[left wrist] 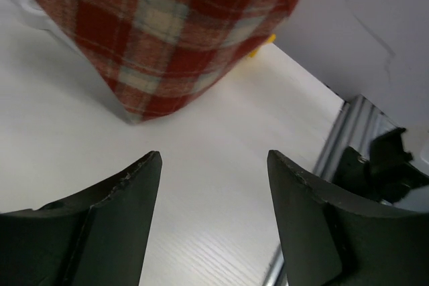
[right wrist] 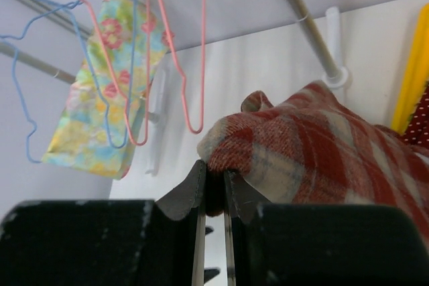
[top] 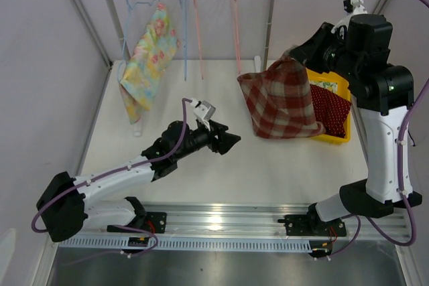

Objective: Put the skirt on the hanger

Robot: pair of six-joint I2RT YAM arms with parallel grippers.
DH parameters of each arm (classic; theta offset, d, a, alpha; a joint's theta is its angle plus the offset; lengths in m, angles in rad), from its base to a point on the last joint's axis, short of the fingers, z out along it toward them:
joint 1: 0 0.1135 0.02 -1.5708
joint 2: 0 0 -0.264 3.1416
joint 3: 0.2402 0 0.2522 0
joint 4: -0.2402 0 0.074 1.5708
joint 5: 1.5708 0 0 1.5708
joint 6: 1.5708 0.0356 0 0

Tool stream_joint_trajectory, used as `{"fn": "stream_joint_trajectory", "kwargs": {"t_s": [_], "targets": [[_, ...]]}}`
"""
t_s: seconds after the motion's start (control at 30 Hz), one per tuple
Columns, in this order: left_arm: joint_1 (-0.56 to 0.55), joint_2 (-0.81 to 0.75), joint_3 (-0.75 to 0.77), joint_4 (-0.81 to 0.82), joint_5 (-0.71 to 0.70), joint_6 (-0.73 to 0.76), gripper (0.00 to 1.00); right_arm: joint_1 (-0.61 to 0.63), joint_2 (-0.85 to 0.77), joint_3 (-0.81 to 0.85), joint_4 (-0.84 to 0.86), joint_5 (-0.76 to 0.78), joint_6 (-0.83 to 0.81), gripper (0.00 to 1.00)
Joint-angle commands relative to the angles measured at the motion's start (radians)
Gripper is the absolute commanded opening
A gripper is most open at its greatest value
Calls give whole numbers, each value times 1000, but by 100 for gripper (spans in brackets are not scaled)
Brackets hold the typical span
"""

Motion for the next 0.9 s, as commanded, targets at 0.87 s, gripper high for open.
{"fn": "stream_joint_trajectory", "kwargs": {"t_s": [0.87], "targets": [[121,187,6,318,184,128,81,-18,-124,10,-29,-174,3,0]]}}
